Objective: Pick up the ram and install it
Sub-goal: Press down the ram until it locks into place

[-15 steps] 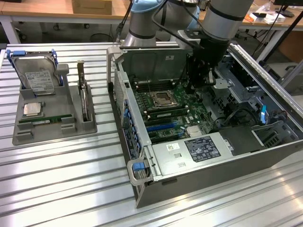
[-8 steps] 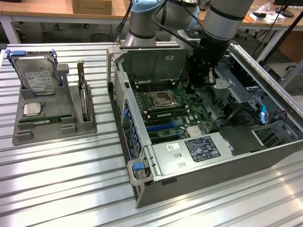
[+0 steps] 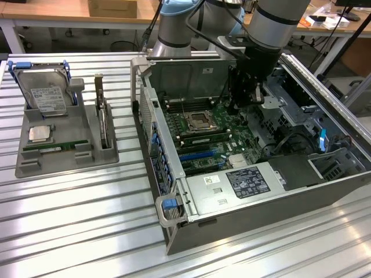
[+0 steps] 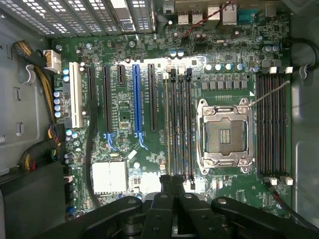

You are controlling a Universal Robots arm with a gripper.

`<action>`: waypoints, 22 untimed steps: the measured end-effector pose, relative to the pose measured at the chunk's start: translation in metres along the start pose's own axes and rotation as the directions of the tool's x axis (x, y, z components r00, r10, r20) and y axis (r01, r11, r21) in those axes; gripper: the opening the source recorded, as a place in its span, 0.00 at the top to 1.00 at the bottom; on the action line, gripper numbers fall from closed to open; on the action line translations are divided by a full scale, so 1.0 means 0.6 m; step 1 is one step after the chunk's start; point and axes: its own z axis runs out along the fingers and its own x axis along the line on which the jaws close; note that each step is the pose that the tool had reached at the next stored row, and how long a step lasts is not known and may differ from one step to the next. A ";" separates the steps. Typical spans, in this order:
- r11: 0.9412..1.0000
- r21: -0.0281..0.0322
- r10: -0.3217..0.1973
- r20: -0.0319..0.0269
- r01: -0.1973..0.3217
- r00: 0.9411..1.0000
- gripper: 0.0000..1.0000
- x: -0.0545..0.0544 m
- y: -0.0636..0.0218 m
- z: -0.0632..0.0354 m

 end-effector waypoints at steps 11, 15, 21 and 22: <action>0.973 -0.007 0.231 0.007 -0.231 0.973 0.89 0.000 0.000 0.000; 0.946 -0.010 0.325 0.010 -0.325 0.946 0.89 0.000 0.000 0.000; 0.875 -0.016 0.484 0.014 -0.483 0.875 0.89 0.000 0.000 0.000; 0.863 -0.017 0.505 0.014 -0.505 0.863 0.89 0.000 0.000 0.000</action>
